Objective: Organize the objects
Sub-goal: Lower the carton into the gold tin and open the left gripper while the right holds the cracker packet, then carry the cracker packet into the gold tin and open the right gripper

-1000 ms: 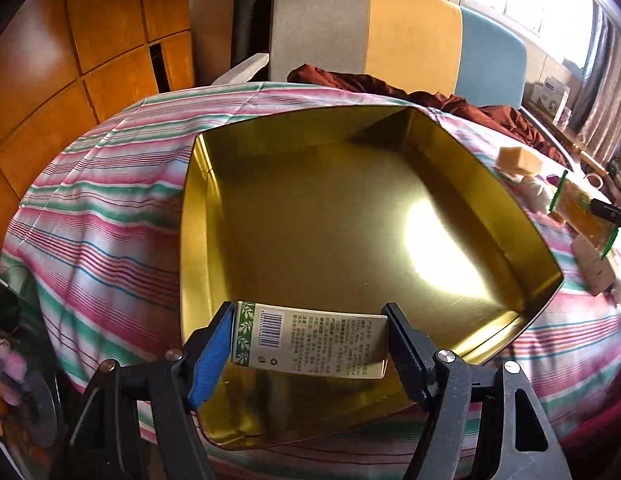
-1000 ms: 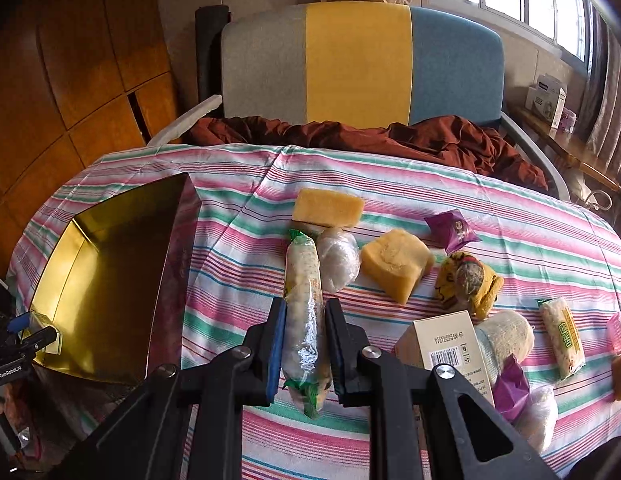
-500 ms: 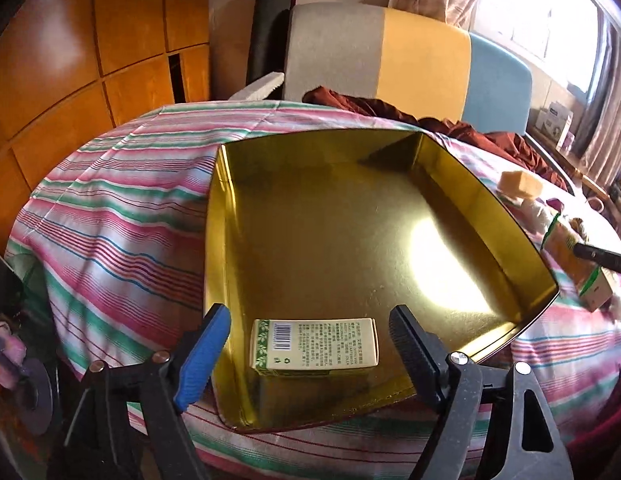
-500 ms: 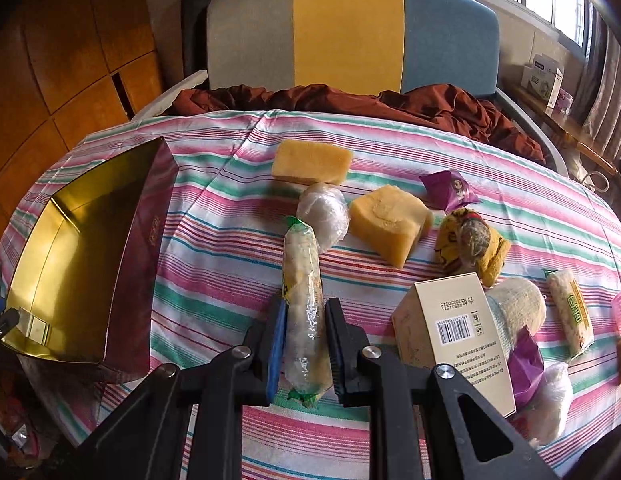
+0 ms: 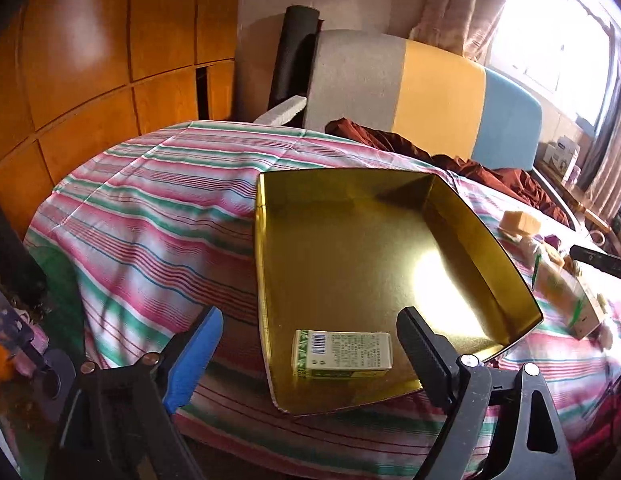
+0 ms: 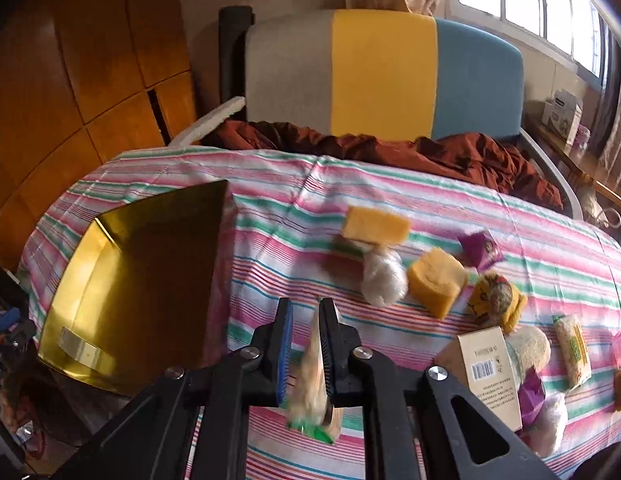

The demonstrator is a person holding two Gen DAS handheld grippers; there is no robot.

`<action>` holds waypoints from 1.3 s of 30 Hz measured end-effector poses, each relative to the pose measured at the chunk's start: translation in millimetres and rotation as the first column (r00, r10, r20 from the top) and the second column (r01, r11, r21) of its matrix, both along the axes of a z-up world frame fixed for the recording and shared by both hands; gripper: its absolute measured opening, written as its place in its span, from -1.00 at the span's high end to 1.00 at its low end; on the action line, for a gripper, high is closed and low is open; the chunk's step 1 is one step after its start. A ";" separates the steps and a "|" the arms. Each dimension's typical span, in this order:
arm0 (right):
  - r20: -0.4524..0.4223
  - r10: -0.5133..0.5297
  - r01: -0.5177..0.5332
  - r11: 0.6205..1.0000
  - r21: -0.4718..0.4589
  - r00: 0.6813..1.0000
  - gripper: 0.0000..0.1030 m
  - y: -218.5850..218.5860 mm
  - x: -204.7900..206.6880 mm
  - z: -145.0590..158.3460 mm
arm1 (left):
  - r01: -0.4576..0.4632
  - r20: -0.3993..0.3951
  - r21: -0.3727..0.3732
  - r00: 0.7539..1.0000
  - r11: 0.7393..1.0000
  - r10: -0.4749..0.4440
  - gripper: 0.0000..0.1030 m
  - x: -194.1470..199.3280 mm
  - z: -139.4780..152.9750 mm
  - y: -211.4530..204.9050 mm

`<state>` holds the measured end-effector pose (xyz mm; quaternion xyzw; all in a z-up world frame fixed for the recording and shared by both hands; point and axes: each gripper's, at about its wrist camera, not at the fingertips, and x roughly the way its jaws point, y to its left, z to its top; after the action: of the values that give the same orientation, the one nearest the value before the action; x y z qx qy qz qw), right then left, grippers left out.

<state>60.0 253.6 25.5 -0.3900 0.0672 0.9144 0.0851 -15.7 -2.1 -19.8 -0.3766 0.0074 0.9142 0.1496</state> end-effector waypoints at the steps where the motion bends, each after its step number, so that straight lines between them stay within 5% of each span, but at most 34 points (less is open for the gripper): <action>1: -0.004 0.021 -0.021 0.999 0.031 1.000 0.77 -9.7 -5.3 4.6 | -0.008 0.001 0.006 1.000 1.000 0.008 -0.75 -0.2 0.1 -4.0; 8: 0.062 -0.049 0.050 0.999 -0.016 0.997 0.70 2.3 -11.0 -7.5 | -0.063 0.019 0.042 0.998 0.997 0.063 -0.76 -0.2 -5.3 -29.0; 13: 0.188 -0.160 0.183 0.977 -0.111 0.969 0.15 31.8 6.7 -46.8 | -0.070 0.040 0.059 0.997 0.996 0.068 -0.76 -3.3 -9.6 -31.6; 20: 0.278 -0.152 0.204 0.964 -0.170 0.948 -0.29 24.9 6.8 -90.4 | -0.032 0.054 0.053 0.998 0.998 0.030 -0.76 -0.6 -12.9 -20.5; 24: 0.298 -0.157 0.206 0.969 -0.138 0.941 -0.29 21.4 2.6 -105.2 | -0.025 0.063 0.048 0.998 0.999 0.022 -0.79 0.6 -14.2 -16.3; 27: 0.275 -0.199 0.224 0.972 -0.065 0.941 0.07 22.2 6.8 -105.2 | -0.020 0.066 0.042 0.998 0.999 0.017 -0.79 1.0 -15.1 -14.0; 33: 0.269 -0.187 0.209 0.977 -0.053 0.945 0.08 26.2 11.5 -101.6 | -0.018 0.073 0.038 0.997 0.999 0.015 -0.79 0.1 -18.0 -11.8; 39: 0.122 -0.140 0.152 0.984 -0.095 0.983 0.08 13.1 2.4 -46.6 | -0.038 0.074 0.045 0.997 0.998 0.035 -0.79 -1.7 -15.8 -17.4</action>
<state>62.4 266.7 -21.1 -0.4396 0.1381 0.8771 0.1355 -17.4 -19.5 -35.5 -0.4063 -0.0261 0.9023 0.1418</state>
